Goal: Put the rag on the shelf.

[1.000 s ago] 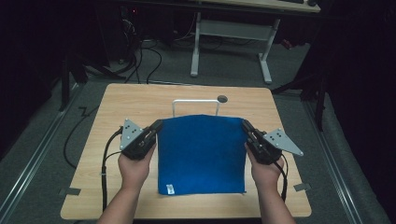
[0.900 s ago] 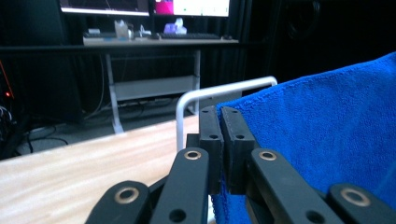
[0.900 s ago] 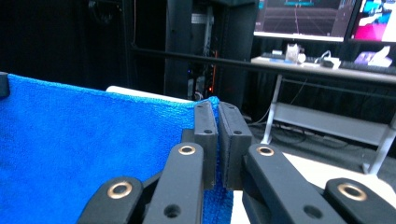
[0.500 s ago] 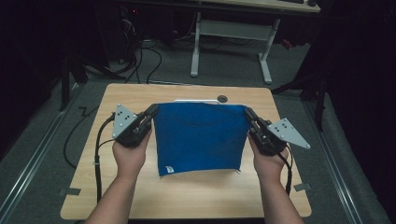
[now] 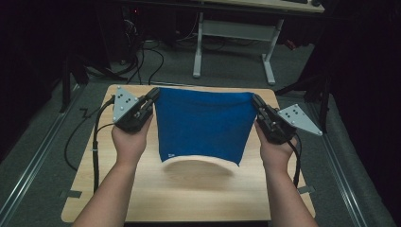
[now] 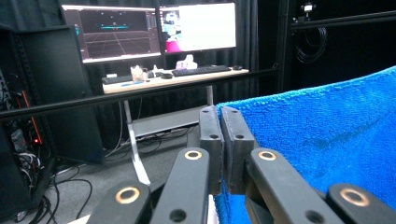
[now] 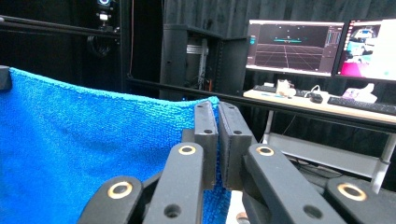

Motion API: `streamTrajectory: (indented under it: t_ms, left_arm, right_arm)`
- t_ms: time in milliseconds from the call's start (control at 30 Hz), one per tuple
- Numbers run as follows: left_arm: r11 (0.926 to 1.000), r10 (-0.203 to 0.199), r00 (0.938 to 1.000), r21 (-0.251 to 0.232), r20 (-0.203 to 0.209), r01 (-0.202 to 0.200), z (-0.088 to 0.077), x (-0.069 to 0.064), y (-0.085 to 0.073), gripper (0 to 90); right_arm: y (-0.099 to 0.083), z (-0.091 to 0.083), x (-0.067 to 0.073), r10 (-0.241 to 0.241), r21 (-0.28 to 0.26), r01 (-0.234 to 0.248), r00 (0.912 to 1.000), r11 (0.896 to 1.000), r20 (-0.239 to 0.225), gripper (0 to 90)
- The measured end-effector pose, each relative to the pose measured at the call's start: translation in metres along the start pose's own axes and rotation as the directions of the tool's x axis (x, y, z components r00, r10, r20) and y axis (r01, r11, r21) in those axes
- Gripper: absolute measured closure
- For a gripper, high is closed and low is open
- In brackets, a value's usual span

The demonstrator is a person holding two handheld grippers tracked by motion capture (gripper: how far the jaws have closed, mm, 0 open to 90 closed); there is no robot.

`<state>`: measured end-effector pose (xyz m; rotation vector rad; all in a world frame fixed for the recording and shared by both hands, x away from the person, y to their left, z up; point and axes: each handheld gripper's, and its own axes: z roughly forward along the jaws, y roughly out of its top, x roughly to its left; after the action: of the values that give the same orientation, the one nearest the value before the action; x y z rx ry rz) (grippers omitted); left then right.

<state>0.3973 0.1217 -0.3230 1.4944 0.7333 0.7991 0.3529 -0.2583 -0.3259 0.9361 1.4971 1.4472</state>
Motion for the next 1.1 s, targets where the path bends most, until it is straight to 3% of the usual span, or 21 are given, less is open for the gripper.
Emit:
streamTrajectory:
  t_ms: [167,533,867,1100]
  left_arm:
    - [0.9998,0.020,0.9998,0.004,-0.010,-0.020,0.011,0.007,0.006,88.4]
    - [0.9991,0.033,0.9985,0.027,-0.043,-0.032,0.035,0.027,0.001,88.5]
    - [0.9984,0.043,0.9972,0.039,-0.062,-0.040,0.061,0.038,0.000,88.5]
    - [0.9958,0.046,0.9960,0.082,-0.077,-0.039,0.079,0.045,-0.005,88.5]
  right_arm:
    - [0.008,0.010,-0.004,0.002,0.001,-0.002,1.0000,1.000,0.007,87.6]
    - [0.009,0.039,-0.009,0.007,0.026,-0.008,1.0000,1.000,0.007,87.6]
    - [0.011,0.068,-0.019,0.000,0.062,-0.003,0.9994,0.998,0.036,87.5]
    - [0.006,0.088,-0.025,-0.008,0.091,0.003,0.9985,0.996,0.055,87.5]
